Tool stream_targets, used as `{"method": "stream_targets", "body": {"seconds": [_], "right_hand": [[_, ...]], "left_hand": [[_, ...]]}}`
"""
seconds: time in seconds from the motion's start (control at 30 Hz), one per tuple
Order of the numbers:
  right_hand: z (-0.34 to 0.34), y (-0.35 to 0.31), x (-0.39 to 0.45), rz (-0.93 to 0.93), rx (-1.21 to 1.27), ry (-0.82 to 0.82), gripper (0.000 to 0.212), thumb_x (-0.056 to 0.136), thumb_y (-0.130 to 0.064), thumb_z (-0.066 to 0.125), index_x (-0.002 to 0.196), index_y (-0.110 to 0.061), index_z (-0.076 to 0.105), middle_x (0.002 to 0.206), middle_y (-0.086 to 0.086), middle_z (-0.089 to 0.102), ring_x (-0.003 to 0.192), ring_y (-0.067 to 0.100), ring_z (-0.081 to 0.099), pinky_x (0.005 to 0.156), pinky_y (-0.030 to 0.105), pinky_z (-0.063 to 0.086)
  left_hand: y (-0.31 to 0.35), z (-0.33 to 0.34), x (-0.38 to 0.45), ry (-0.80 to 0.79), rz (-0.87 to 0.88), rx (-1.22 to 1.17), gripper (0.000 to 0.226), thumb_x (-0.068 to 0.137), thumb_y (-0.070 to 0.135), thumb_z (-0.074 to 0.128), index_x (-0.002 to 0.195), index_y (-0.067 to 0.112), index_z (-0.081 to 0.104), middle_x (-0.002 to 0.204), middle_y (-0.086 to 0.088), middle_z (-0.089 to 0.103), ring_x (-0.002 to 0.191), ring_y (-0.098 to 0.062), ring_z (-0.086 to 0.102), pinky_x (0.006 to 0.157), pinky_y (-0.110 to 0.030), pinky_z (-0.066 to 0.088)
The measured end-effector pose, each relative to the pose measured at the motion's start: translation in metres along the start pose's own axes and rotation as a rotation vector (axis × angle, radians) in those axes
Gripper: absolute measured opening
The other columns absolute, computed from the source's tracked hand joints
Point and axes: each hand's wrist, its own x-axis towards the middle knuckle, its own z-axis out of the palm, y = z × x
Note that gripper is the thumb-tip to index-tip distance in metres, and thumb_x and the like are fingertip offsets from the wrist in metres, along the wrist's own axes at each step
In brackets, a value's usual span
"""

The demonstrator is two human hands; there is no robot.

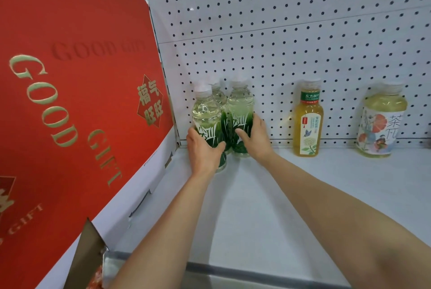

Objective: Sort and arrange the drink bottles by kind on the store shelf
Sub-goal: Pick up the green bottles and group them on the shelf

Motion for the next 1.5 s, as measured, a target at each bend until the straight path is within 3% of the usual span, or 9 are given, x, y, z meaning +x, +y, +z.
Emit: {"method": "stream_targets", "body": {"seconds": [0.13,0.23,0.37,0.57,0.63,0.77,0.97,1.23,1.5], "right_hand": [[-0.012,0.000,-0.010,-0.016,-0.106,0.041,0.061,0.095,-0.035,0.057,0.144,-0.009,0.034,0.139,0.010,0.047,0.128,0.024,0.045,0.103,0.036,0.039],[-0.033,0.000,-0.023,-0.121,-0.264,0.105,0.052,0.096,-0.037,0.054,0.139,-0.009,0.044,0.132,0.010,0.056,0.121,0.025,0.051,0.100,0.037,0.042],[-0.063,-0.005,-0.050,-0.262,-0.358,0.140,0.043,0.098,-0.036,0.051,0.131,-0.008,0.055,0.124,0.010,0.063,0.114,0.026,0.057,0.093,0.038,0.045],[-0.122,-0.020,-0.098,-0.279,-0.438,0.215,0.037,0.096,-0.039,0.052,0.122,-0.015,0.062,0.117,0.003,0.066,0.108,0.021,0.059,0.082,0.033,0.044],[-0.144,-0.019,-0.117,-0.263,-0.468,0.259,0.036,0.095,-0.039,0.054,0.119,-0.014,0.064,0.112,0.004,0.067,0.103,0.023,0.060,0.078,0.032,0.044],[-0.182,-0.009,-0.159,-0.173,-0.514,0.298,0.035,0.093,-0.037,0.057,0.118,-0.013,0.066,0.109,0.005,0.069,0.099,0.023,0.063,0.078,0.036,0.051],[-0.237,0.012,-0.232,-0.037,-0.615,0.356,0.033,0.092,-0.034,0.059,0.116,-0.012,0.067,0.108,0.007,0.070,0.099,0.027,0.063,0.082,0.038,0.049],[-0.342,0.038,-0.299,0.115,-0.736,0.483,0.033,0.093,-0.033,0.059,0.117,-0.012,0.067,0.111,0.004,0.070,0.103,0.024,0.062,0.086,0.036,0.048],[-0.459,0.090,-0.355,0.206,-0.846,0.556,0.028,0.089,-0.030,0.065,0.109,-0.011,0.070,0.101,0.007,0.071,0.096,0.028,0.064,0.076,0.038,0.051]], "left_hand": [[-0.001,-0.005,-0.003,-0.026,0.015,0.062,0.093,0.071,0.032,0.086,0.142,0.010,0.031,0.141,-0.010,0.044,0.131,-0.029,0.044,0.106,-0.042,0.043],[0.004,-0.014,-0.015,0.094,0.072,0.172,0.106,0.073,0.037,0.085,0.151,0.009,0.019,0.152,-0.015,0.031,0.140,-0.033,0.031,0.114,-0.046,0.034],[0.014,-0.023,-0.043,0.245,0.321,0.237,0.092,0.079,0.034,0.079,0.149,0.007,0.027,0.149,-0.016,0.034,0.136,-0.032,0.032,0.114,-0.045,0.033],[0.040,-0.025,-0.080,0.019,0.580,0.330,0.047,0.089,0.032,0.067,0.131,0.013,0.055,0.127,-0.005,0.058,0.120,-0.024,0.052,0.099,-0.034,0.042],[0.049,-0.024,-0.093,-0.034,0.626,0.353,0.041,0.091,0.034,0.065,0.127,0.015,0.059,0.123,-0.003,0.061,0.115,-0.023,0.055,0.096,-0.035,0.043],[0.064,-0.015,-0.124,-0.181,0.686,0.381,0.041,0.094,0.037,0.060,0.129,0.015,0.059,0.124,-0.001,0.061,0.114,-0.021,0.055,0.095,-0.034,0.043],[0.091,0.004,-0.180,-0.344,0.745,0.334,0.040,0.096,0.038,0.056,0.130,0.017,0.057,0.128,-0.003,0.059,0.116,-0.023,0.055,0.091,-0.039,0.048],[0.165,0.056,-0.262,-0.470,0.881,0.216,0.040,0.097,0.038,0.055,0.132,0.018,0.054,0.130,-0.001,0.058,0.118,-0.022,0.054,0.091,-0.036,0.046],[0.242,0.129,-0.341,-0.524,0.911,0.190,0.041,0.097,0.039,0.053,0.133,0.020,0.053,0.131,0.000,0.059,0.117,-0.021,0.055,0.091,-0.036,0.047]]}}
